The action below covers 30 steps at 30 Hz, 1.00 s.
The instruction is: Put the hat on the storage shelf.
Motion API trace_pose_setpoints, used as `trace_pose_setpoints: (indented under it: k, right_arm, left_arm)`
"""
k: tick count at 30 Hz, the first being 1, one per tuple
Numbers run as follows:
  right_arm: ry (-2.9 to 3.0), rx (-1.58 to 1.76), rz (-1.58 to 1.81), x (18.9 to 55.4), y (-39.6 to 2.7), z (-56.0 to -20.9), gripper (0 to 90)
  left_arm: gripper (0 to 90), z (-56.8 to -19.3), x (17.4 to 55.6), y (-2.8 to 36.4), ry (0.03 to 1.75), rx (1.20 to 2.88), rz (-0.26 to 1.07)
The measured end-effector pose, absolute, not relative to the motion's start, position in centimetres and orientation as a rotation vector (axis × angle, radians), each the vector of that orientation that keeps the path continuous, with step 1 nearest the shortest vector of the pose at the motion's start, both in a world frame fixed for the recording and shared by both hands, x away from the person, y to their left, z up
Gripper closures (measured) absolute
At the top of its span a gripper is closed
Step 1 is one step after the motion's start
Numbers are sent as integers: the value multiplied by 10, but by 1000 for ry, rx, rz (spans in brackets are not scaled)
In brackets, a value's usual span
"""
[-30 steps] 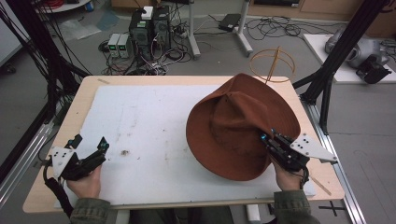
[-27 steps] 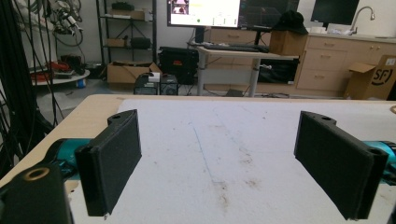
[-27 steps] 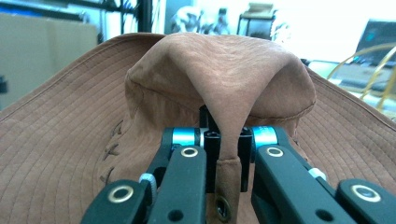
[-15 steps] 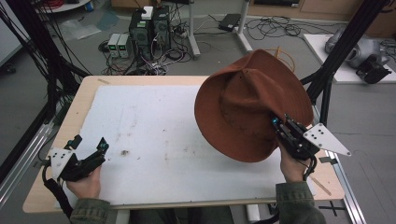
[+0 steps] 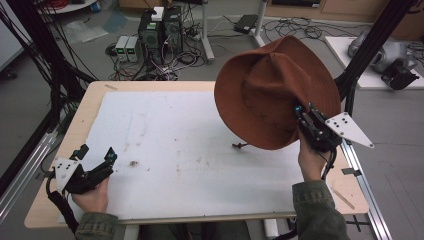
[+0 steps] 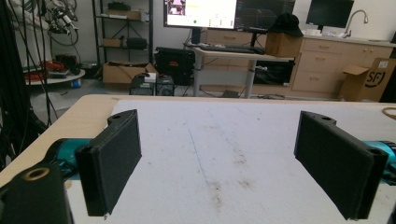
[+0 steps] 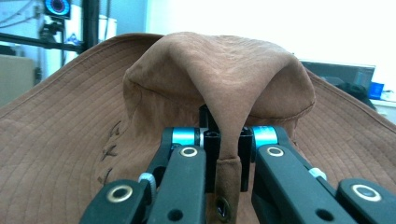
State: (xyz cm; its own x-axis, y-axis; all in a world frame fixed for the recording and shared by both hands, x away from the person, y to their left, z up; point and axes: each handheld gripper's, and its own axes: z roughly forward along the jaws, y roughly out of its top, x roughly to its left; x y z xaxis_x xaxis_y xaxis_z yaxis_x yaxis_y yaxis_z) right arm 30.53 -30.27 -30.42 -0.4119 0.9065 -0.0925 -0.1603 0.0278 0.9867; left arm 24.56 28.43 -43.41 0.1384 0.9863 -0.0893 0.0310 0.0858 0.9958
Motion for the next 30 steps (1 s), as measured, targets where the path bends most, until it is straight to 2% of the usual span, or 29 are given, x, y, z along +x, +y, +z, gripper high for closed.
trace_pose_setpoints:
  k: [15, 22, 30]
  right_arm:
    - [1286, 933, 1397, 344, -290, -297, 874]
    - [1230, 1002, 1312, 371, -275, -286, 874]
    - [1159, 1102, 1288, 405, -279, -271, 876]
  left_arm:
    - [150, -435, 246, 287, 1171, 1223, 1020]
    - [150, -436, 248, 284, 1160, 1239, 1020]
    - [150, -437, 249, 283, 1161, 1240, 1020]
